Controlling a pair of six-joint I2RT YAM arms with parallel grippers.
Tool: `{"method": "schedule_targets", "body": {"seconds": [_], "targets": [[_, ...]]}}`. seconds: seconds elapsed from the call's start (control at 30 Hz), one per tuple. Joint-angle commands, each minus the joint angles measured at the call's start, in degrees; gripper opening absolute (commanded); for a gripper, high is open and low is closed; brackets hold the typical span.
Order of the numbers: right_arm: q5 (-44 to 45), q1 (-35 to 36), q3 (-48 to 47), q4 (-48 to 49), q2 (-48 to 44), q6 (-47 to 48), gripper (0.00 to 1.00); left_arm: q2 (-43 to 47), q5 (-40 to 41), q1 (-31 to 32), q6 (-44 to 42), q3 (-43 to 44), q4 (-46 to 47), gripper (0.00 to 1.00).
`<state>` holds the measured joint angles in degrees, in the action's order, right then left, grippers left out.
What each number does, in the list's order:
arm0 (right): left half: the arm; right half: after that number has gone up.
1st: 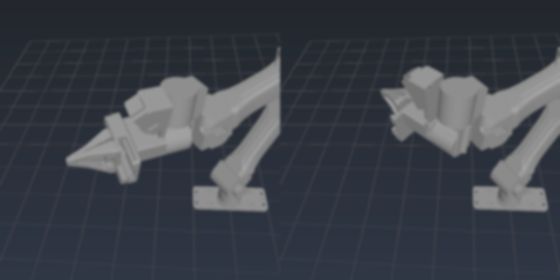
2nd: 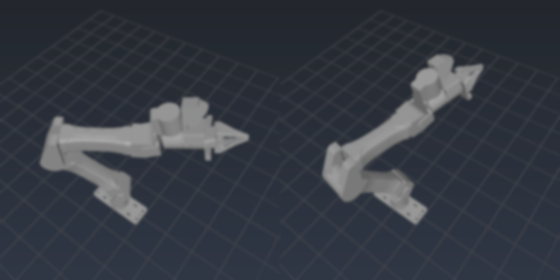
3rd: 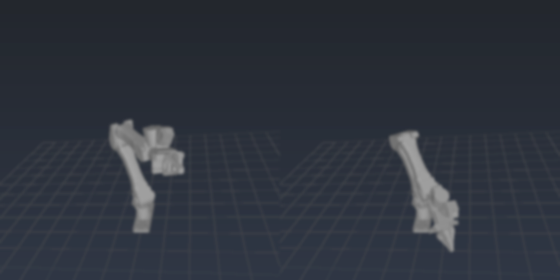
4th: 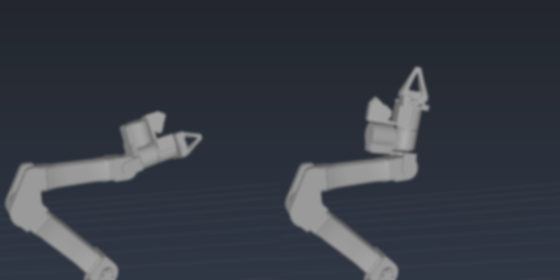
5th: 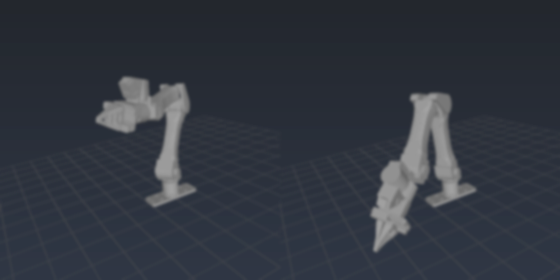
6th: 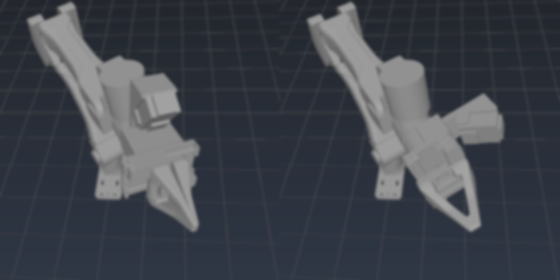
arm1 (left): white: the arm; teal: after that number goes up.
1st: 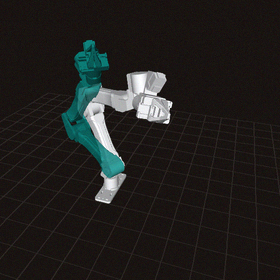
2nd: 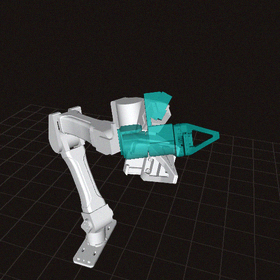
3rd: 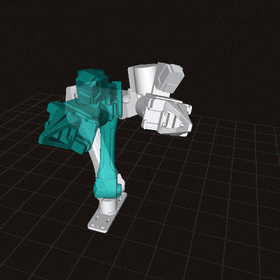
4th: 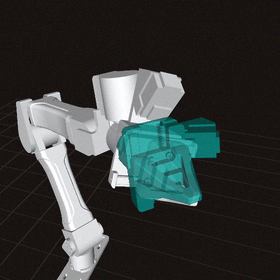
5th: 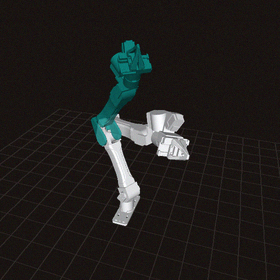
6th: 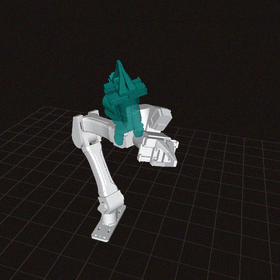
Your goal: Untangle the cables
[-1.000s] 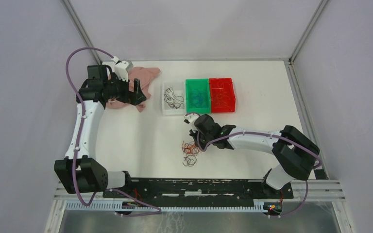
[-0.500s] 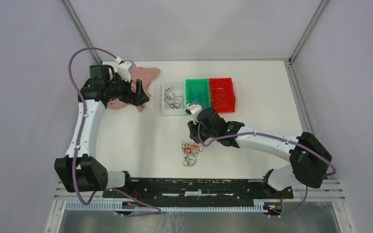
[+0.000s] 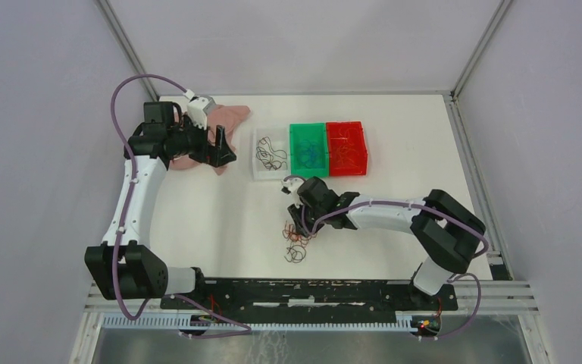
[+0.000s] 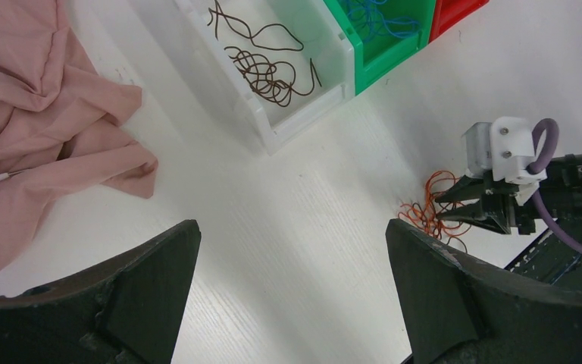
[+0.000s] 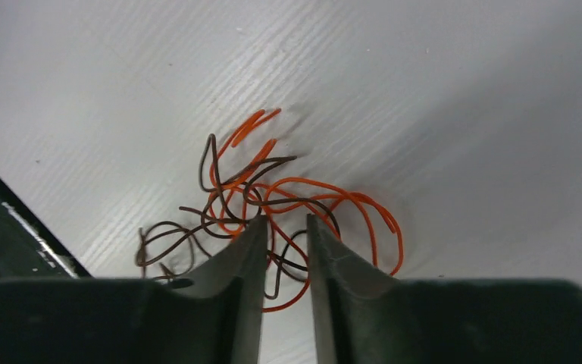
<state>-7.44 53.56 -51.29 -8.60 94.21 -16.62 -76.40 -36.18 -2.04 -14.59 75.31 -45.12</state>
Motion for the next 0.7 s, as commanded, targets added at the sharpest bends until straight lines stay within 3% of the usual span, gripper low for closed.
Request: {"method": "schedule_targets", "body": {"seconds": [0.0, 0.2, 0.67], "targets": [[3.88, 0.01, -2.66, 2.29, 1.23, -0.63, 0.24, 0.03, -1.02, 0.34, -2.42, 0.89, -0.67, 1.0], [4.01, 0.04, -2.48, 3.68, -3.42, -1.04, 0.08, 0.04, -1.23, 0.56, -2.46, 0.82, -0.73, 1.0], [-0.66, -0.38, -5.55, 7.68, -13.41, -3.55, 0.06, 1.52, -8.47, 5.86, -7.83, -3.13, -4.8, 0.98]]}}
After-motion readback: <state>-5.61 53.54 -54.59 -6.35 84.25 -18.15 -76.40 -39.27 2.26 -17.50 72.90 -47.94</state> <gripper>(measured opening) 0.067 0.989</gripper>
